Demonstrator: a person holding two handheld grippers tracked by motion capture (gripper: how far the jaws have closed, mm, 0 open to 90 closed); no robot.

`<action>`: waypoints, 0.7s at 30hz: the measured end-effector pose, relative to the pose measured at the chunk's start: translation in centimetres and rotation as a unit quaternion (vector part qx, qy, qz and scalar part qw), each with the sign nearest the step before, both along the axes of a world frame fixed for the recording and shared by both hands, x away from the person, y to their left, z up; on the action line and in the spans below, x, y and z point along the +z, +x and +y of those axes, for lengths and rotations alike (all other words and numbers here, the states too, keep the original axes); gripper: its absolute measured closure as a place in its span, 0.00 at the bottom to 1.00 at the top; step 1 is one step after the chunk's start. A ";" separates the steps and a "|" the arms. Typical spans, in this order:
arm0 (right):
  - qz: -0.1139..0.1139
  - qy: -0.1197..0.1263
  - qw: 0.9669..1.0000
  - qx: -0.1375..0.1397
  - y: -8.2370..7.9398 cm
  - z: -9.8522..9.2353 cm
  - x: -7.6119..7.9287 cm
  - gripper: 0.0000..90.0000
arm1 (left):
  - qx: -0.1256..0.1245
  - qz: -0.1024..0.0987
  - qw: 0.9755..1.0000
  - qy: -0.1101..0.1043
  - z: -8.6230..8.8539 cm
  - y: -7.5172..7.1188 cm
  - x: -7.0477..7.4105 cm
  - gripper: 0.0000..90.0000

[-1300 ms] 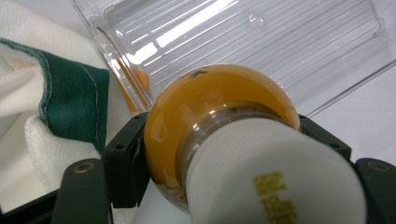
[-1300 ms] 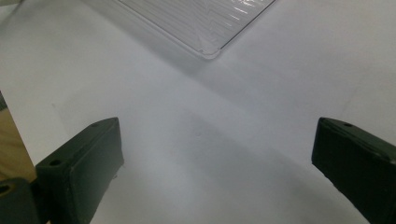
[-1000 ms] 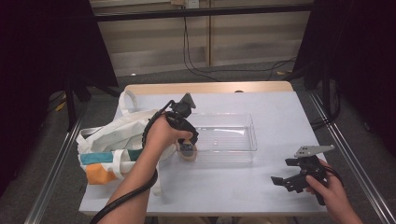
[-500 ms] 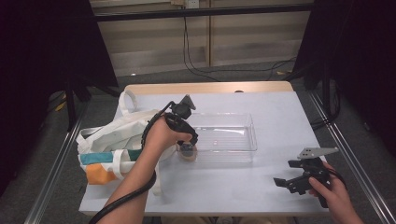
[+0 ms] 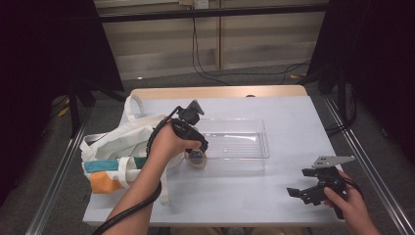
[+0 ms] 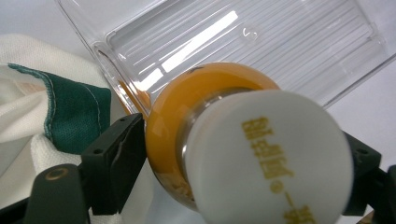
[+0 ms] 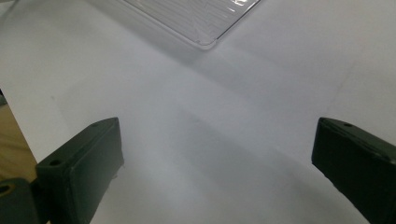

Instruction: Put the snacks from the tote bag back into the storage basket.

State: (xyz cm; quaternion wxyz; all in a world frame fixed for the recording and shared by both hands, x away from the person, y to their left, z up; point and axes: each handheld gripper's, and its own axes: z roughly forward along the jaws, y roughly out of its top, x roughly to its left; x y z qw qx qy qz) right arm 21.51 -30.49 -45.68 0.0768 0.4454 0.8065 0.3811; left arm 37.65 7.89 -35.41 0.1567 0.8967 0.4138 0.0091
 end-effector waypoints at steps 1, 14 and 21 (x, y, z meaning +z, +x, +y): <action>-0.001 -0.002 1.000 0.001 0.0 0.0 0.0 0.02 | -0.002 -0.002 1.000 0.003 0.1 0.0 0.0 0.19; -0.003 -0.002 1.000 -0.008 -0.9 -0.4 0.2 0.02 | -0.010 -0.024 1.000 -0.004 0.6 -1.2 0.9 0.16; -0.002 -0.005 1.000 -0.008 -0.9 -0.3 0.1 0.02 | -0.008 -0.035 0.999 -0.006 1.2 -1.6 1.5 0.15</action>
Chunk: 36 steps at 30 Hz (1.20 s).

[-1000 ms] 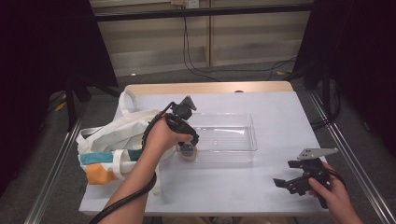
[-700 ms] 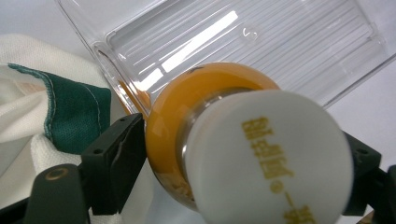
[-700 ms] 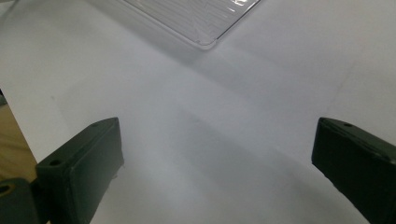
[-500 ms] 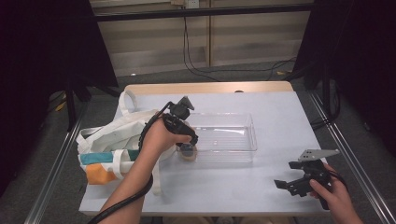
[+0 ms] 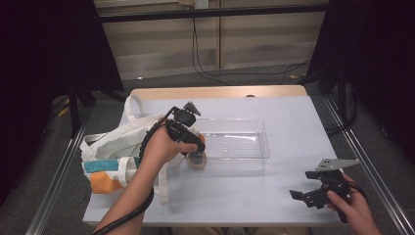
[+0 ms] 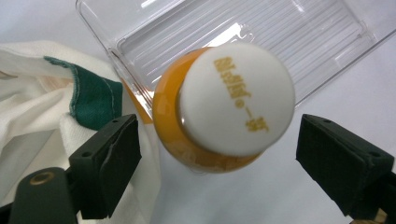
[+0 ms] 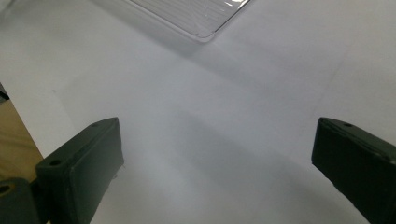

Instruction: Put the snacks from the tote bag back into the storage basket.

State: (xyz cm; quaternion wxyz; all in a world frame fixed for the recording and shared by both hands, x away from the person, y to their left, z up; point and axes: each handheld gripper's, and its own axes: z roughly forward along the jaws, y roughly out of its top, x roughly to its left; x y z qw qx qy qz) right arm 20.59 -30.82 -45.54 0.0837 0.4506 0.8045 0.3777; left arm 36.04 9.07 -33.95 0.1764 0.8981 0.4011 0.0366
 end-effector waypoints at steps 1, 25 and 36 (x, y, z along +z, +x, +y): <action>-0.001 -0.001 1.000 0.003 0.0 0.1 0.0 0.02 | 0.001 0.000 1.000 -0.001 0.1 0.0 0.1 0.15; 0.002 -0.004 1.000 0.017 0.7 0.8 0.0 0.02 | 0.008 -0.011 1.000 -0.027 2.3 -1.3 -0.5 0.14; 0.003 -0.006 1.000 0.020 0.7 0.8 -0.1 0.02 | 0.011 -0.009 0.999 -0.041 3.2 -1.8 -1.3 0.14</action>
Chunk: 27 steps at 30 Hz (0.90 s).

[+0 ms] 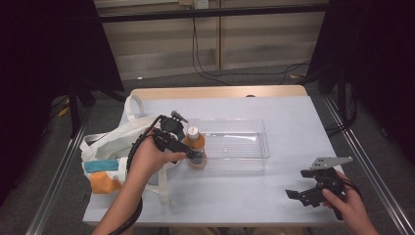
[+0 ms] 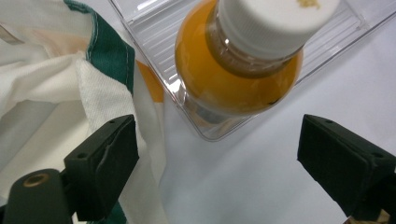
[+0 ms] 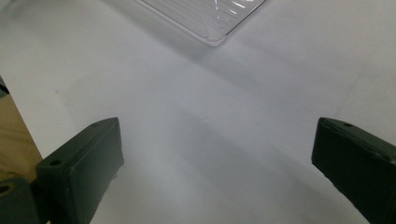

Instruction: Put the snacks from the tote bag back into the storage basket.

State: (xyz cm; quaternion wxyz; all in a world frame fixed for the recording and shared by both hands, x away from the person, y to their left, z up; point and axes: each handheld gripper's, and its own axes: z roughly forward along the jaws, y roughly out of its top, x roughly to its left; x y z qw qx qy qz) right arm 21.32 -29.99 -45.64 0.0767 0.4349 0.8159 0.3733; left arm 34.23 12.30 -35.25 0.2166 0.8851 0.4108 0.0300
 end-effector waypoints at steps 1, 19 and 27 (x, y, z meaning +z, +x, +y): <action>-0.001 0.000 1.000 0.000 0.0 0.0 0.0 0.02 | 0.002 0.001 1.000 0.000 0.1 -0.1 -0.1 0.14; 0.000 -0.002 1.000 0.004 0.0 0.1 0.0 0.02 | -0.008 0.003 1.000 -0.005 0.4 -1.1 -1.1 0.14; 0.000 -0.002 1.000 0.003 0.0 0.2 0.1 0.02 | -0.007 0.000 1.000 -0.011 0.7 -1.5 -1.6 0.14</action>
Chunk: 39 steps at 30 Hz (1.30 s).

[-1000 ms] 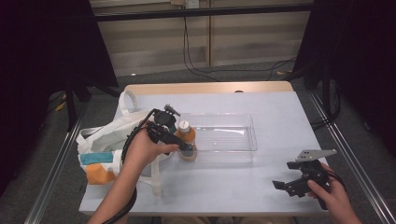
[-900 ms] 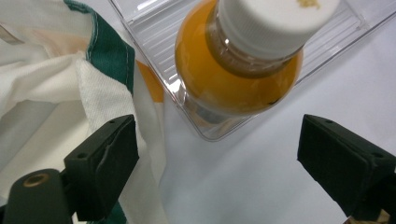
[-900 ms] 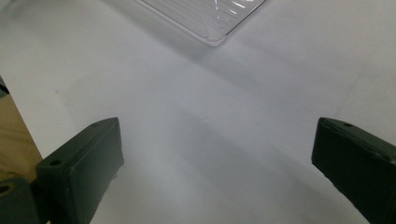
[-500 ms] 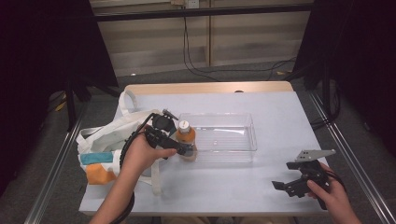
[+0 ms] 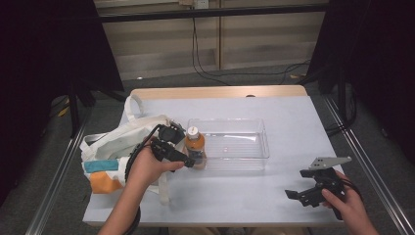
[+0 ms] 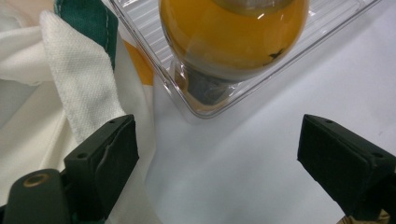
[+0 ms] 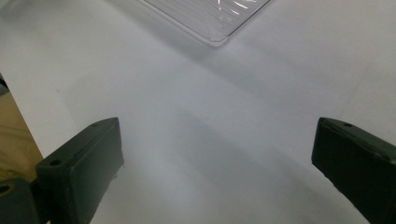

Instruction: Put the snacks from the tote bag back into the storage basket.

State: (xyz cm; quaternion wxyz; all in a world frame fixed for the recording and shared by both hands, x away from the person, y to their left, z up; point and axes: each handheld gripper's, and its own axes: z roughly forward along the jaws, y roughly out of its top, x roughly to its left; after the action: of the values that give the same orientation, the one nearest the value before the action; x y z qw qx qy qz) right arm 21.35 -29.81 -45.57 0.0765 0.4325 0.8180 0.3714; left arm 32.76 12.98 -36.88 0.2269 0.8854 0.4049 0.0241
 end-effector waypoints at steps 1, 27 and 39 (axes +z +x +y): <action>0.000 0.000 1.000 0.000 0.0 0.0 0.0 0.02 | 0.000 -0.001 1.000 0.002 0.0 -0.1 0.0 0.14; -0.002 -0.004 1.000 0.002 0.0 0.1 0.0 0.02 | -0.004 -0.005 1.000 -0.025 0.8 -1.2 -1.8 0.14; -0.005 -0.005 1.000 0.007 0.0 0.1 0.0 0.02 | -0.007 -0.003 0.999 -0.036 1.1 -1.7 -2.5 0.13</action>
State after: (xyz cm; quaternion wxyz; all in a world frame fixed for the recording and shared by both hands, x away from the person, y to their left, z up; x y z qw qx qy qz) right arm 21.37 -29.73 -45.56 0.0804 0.4247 0.8222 0.3704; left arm 31.06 14.06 -39.37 0.2604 0.8793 0.3985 0.0104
